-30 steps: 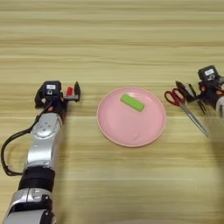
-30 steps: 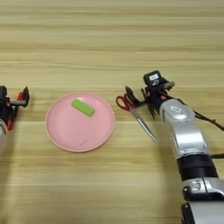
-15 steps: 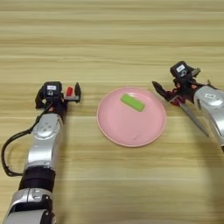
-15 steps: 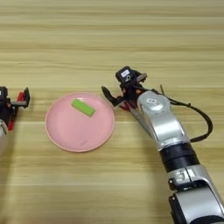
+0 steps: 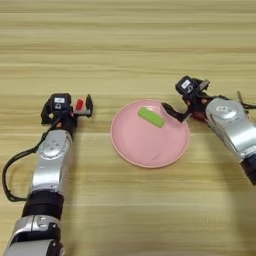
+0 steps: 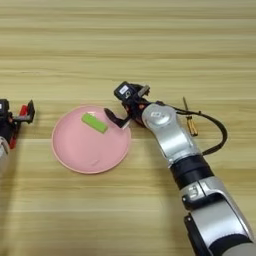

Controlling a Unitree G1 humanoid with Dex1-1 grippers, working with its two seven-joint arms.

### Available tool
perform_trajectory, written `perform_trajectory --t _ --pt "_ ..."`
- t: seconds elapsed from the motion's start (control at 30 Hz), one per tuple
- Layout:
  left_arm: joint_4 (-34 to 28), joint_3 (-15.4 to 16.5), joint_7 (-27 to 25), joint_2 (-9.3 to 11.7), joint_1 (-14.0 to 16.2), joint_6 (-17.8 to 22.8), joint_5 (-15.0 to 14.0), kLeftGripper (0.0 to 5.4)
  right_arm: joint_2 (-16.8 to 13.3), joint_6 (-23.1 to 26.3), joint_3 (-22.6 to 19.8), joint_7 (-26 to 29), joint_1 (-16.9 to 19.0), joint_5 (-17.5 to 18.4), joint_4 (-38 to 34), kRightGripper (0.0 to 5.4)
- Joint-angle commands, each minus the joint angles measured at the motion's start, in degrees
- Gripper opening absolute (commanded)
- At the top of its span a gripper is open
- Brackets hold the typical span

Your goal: Move the objects on the table

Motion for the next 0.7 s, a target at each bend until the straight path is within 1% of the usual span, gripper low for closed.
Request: perform_trajectory --t 0.03,0.23,0.43,0.7 --pt "-0.4 -0.2 0.3 -0.3 -0.1 -0.1 0.1 5.40 0.6 -1.7 1.6 -0.1 -2.6 -2.3 2.5 5.37" --pt "-0.7 -0.2 0.3 -0.4 0.1 0.0 0.1 5.40 1.7 -4.1 3.8 -0.5 -4.8 -5.8 7.8 5.37" --pt "-1.2 -0.2 0.4 -0.5 0.2 0.2 0.0 5.40 2.9 -6.3 4.4 -0.9 -6.6 -7.5 12.1 5.37" --pt "-1.5 -0.1 0.4 -0.6 0.3 0.4 -0.1 5.40 4.3 -8.8 4.4 -1.3 -9.5 -8.6 18.4 5.37"
